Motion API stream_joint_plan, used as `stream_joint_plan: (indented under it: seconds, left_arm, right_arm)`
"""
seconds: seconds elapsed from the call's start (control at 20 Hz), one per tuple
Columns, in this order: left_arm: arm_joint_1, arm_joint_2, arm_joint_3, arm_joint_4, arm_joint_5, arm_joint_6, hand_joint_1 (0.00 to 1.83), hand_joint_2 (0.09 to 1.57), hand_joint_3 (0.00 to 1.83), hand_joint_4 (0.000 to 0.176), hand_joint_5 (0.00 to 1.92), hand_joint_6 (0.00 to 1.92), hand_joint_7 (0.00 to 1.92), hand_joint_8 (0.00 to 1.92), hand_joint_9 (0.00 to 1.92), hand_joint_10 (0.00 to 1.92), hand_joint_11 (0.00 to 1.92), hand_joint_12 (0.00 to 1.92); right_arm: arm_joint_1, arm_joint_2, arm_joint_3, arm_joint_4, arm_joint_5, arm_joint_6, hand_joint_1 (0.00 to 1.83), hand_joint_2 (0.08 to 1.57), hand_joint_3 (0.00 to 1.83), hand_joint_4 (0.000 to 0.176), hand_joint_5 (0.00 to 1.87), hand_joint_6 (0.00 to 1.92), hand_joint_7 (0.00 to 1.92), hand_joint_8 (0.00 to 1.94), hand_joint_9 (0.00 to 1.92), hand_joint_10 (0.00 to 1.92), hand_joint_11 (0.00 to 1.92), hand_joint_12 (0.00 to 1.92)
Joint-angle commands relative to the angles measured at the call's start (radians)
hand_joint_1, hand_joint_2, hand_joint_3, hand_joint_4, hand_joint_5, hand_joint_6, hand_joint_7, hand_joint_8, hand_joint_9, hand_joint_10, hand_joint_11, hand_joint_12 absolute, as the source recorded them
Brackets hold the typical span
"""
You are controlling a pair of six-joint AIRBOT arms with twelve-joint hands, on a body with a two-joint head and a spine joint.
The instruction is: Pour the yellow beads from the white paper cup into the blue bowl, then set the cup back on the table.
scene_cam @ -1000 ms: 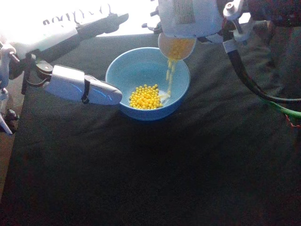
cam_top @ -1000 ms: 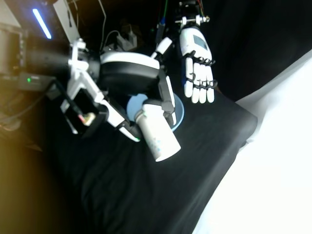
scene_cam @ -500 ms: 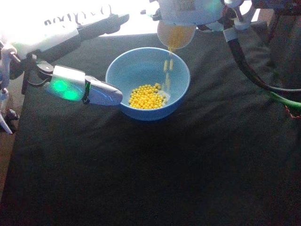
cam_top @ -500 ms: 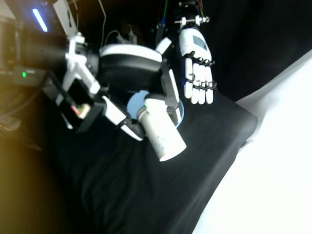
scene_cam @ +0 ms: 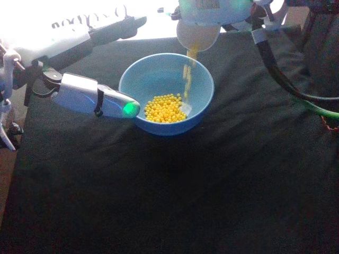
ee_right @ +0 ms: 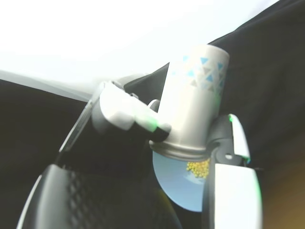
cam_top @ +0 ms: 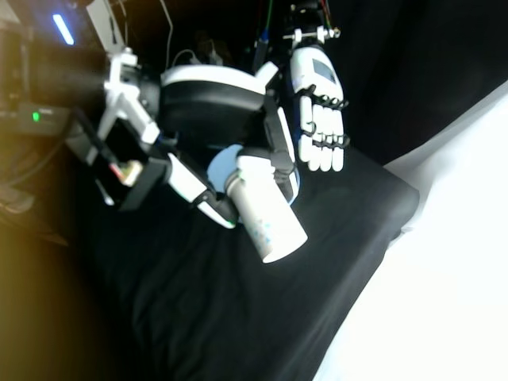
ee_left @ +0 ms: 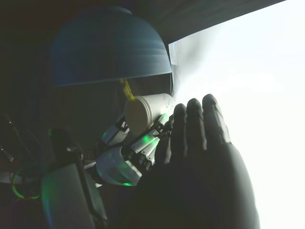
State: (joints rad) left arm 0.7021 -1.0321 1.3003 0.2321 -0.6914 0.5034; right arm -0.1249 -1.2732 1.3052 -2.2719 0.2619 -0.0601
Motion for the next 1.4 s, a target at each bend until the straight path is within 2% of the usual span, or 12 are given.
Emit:
stream_joint_plan:
  seconds: [0.0,0.1,0.15,0.2,0.25,0.3,0.35,0.55,0.9,1.1,1.2,1.35]
  left_arm:
    - [-0.015,-0.005,0.003,-0.029,-0.114,-0.007,0.61,0.78,0.0,0.084,0.0,0.0,0.18,0.0,0.13,0.0,0.06,0.04]
    - [-0.015,-0.008,0.005,-0.028,-0.113,-0.007,0.6,0.78,0.0,0.088,0.0,0.0,0.17,0.0,0.12,0.0,0.06,0.05]
    - [-0.015,-0.011,0.006,-0.027,-0.113,-0.007,0.6,0.77,0.0,0.076,0.0,0.0,0.17,0.0,0.12,0.0,0.05,0.04]
    - [-0.016,-0.012,0.007,-0.026,-0.113,-0.007,0.6,0.78,0.0,0.079,0.0,0.0,0.16,0.0,0.11,0.0,0.05,0.04]
    - [-0.018,-0.012,0.008,-0.026,-0.114,-0.007,0.57,0.79,0.0,0.07,0.0,0.0,0.16,0.0,0.12,0.0,0.06,0.05]
    - [-0.019,-0.013,0.008,-0.025,-0.113,-0.007,0.57,0.79,0.0,0.086,0.0,0.0,0.16,0.0,0.11,0.0,0.06,0.05]
    - [-0.019,-0.014,0.009,-0.025,-0.113,-0.007,0.59,0.79,0.0,0.086,0.0,0.0,0.17,0.0,0.13,0.01,0.05,0.05]
    - [-0.021,-0.019,0.011,-0.024,-0.112,-0.007,0.59,0.79,0.0,0.059,0.0,0.0,0.18,0.01,0.15,0.01,0.08,0.07]
    - [-0.022,-0.02,0.011,-0.025,-0.116,-0.016,0.57,0.8,0.01,0.057,0.0,0.0,0.15,0.0,0.12,0.0,0.06,0.07]
    - [-0.022,-0.025,0.011,-0.032,-0.116,-0.02,0.62,0.82,0.01,0.047,0.0,0.0,0.14,0.0,0.11,0.01,0.03,0.07]
    - [-0.022,-0.028,0.011,-0.033,-0.115,-0.024,0.61,0.81,0.0,0.078,0.0,0.0,0.14,0.0,0.11,0.0,0.0,0.05]
    - [-0.022,-0.034,0.011,-0.033,-0.114,-0.027,0.64,0.82,0.0,0.075,0.0,0.0,0.14,0.0,0.1,0.0,0.0,0.0]
  right_arm:
    - [0.024,0.004,-0.001,-0.004,-0.074,-0.011,1.05,1.28,0.0,0.0,0.71,1.46,1.08,1.94,1.26,1.92,1.35,1.92]
    - [0.029,0.004,-0.003,-0.009,-0.074,-0.011,1.05,1.28,0.0,0.0,0.71,1.46,1.08,1.94,1.26,1.92,1.35,1.92]
    - [0.031,0.004,-0.004,-0.009,-0.074,-0.011,1.05,1.28,0.0,0.0,0.71,1.46,1.08,1.94,1.26,1.92,1.35,1.92]
    - [0.032,0.004,-0.006,-0.009,-0.074,-0.011,1.05,1.28,0.0,0.0,0.71,1.46,1.08,1.94,1.26,1.92,1.35,1.92]
    - [0.034,0.004,-0.007,-0.011,-0.074,-0.011,1.05,1.28,0.0,0.0,0.71,1.46,1.08,1.94,1.26,1.92,1.35,1.92]
    - [0.037,0.004,-0.009,-0.012,-0.074,-0.011,1.05,1.28,0.0,0.0,0.71,1.46,1.08,1.94,1.26,1.92,1.35,1.92]
    - [0.039,0.004,-0.011,-0.012,-0.074,-0.011,1.05,1.27,0.0,0.0,0.71,1.46,1.08,1.94,1.26,1.92,1.35,1.92]
    - [0.045,0.004,-0.016,-0.013,-0.074,-0.011,1.05,1.27,0.0,0.0,0.71,1.46,1.08,1.94,1.26,1.92,1.35,1.92]
    - [0.056,0.041,-0.053,-0.004,-0.133,-0.011,1.05,1.27,0.0,0.0,0.71,1.46,1.08,1.94,1.26,1.92,1.35,1.92]
    - [0.07,0.082,-0.056,0.086,-0.157,-0.011,1.05,1.27,0.0,0.0,0.71,1.46,1.08,1.94,1.26,1.92,1.35,1.92]
    - [0.08,0.102,-0.051,0.164,-0.167,-0.011,1.05,1.27,0.0,0.0,0.71,1.46,1.08,1.94,1.26,1.92,1.35,1.92]
    - [0.088,0.124,-0.036,0.272,-0.167,-0.011,1.05,1.27,0.0,0.0,0.71,1.46,1.08,1.94,1.26,1.92,1.35,1.92]
